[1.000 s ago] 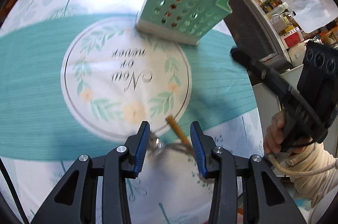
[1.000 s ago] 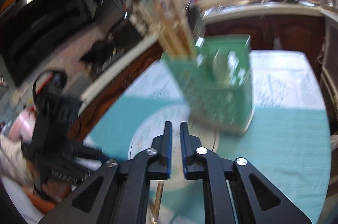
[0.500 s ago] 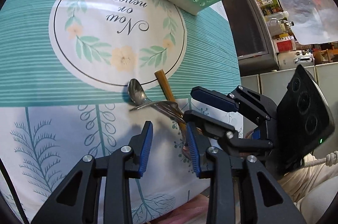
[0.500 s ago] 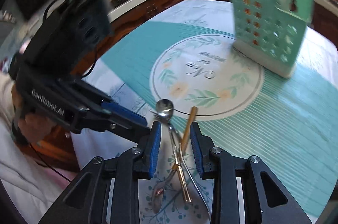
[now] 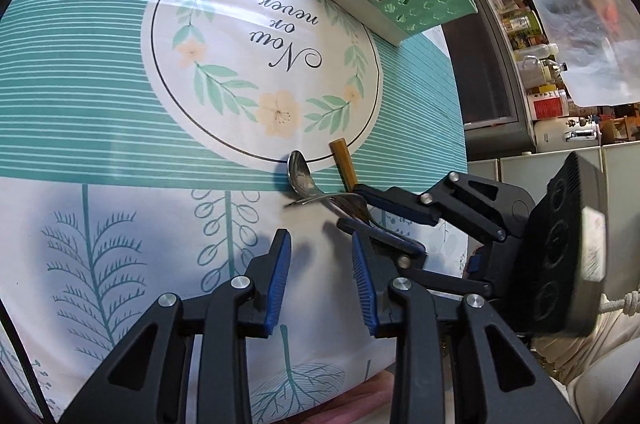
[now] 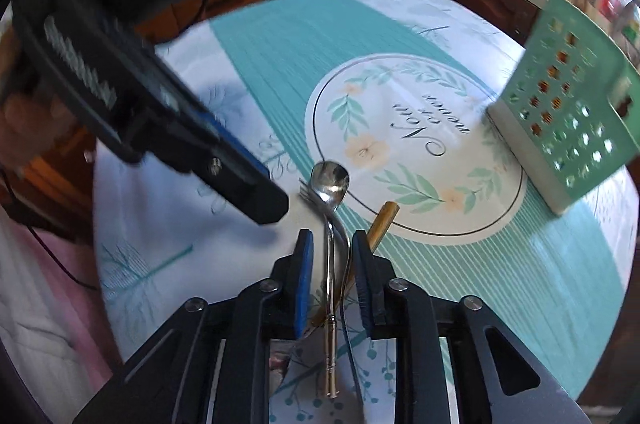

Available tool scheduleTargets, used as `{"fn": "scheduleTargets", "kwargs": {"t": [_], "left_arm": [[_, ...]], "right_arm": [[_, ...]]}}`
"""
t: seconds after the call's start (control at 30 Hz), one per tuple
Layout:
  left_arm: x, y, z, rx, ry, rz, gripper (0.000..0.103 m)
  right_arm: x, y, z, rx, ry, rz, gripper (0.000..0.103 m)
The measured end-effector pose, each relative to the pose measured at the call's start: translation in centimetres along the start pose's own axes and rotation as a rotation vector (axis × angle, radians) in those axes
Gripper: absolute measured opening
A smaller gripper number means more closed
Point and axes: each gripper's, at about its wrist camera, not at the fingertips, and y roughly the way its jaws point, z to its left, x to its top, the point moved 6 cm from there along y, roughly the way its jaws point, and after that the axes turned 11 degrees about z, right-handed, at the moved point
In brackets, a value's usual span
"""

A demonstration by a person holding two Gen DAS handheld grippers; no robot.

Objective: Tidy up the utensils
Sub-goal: 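Move the right tool down to the gold-handled fork and close on it, then lift the fork and metal spoon with the right tool over the holder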

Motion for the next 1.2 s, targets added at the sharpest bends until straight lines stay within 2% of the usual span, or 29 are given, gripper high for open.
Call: {"fn": "scheduleTargets", "kwargs": {"t": [0.1, 0.27, 0.5, 0.67, 0.83, 0.97, 1.2], "left_arm": [[-0.2, -0.4, 0.4, -0.007, -0.002, -0.006, 0.029], [-0.2, -0.7, 0.7, -0.018, -0.009, -0.015, 0.029], [-0.1, -0.7, 0.8, -0.032, 0.007, -0.019, 0.029], [0.7, -0.3, -0.2, -0.049, 0.036, -0.018, 0.029], [1.8, -0.6, -2.2, -0.05, 0.095, -0.026, 0.029], [3.0, -1.3, -4.1, -0.028, 0.164, -0.041, 0.029], [5.6, -3.0, -7.6, 0.023, 0.286, -0.078, 0.029]], "right_arm": [[0.2, 0.6, 0.5, -0.049, -0.061, 0.039, 0.012], [0.6, 1.3, 0.2, -0.049, -0.057, 0.077, 0.011], [0.7, 0.9, -2.9, 0.165, 0.191, 0.052, 0.01], [-0.2, 0.3, -5.7, 0.323, 0.399, -0.019, 0.01], [-1.1, -1.0, -8.4, 0.429, 0.573, -0.131, 0.006], [-1.1, -2.7, -10.4, 0.439, 0.645, -0.234, 0.006], [-0.5, -6.2, -12.5, 0.413, 0.657, -0.366, 0.006]]}}
